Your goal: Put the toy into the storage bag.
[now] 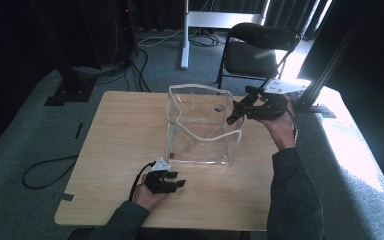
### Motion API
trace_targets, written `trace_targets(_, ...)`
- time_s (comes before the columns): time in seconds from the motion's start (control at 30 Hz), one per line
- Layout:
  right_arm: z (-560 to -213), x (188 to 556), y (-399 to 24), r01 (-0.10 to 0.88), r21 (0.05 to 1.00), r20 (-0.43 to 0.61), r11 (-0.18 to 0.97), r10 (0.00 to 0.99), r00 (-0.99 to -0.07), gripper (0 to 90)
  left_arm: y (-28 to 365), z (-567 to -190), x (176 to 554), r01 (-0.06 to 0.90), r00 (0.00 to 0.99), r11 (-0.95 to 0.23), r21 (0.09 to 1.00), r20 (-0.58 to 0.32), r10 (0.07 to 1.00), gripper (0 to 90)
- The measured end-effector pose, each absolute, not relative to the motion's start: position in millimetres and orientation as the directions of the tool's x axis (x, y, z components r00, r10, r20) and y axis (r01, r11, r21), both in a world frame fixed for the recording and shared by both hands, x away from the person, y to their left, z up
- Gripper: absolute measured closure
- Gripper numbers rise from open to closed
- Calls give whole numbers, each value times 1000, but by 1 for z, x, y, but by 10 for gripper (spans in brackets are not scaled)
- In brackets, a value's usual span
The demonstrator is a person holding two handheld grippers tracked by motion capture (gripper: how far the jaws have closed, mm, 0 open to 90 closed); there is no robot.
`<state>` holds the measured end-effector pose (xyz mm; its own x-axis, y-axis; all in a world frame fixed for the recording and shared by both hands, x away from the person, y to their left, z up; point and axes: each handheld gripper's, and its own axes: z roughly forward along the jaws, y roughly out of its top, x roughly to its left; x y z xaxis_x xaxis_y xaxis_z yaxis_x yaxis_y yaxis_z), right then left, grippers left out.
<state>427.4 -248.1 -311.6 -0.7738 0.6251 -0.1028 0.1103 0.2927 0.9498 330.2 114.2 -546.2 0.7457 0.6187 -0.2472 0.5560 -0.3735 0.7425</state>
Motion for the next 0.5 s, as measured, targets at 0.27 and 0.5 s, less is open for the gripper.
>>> trace_targets(0.27, -325, 434, -252, 147, 944, -74, 296, 622, -779, 245, 114, -546, 330, 557, 745, -372, 742, -248, 620, 481)
trace_targets(0.5, -338, 438, -254, 179, 934, -55, 309, 619, -784, 245, 114, -546, 330, 557, 745, -372, 742, -248, 619, 480)
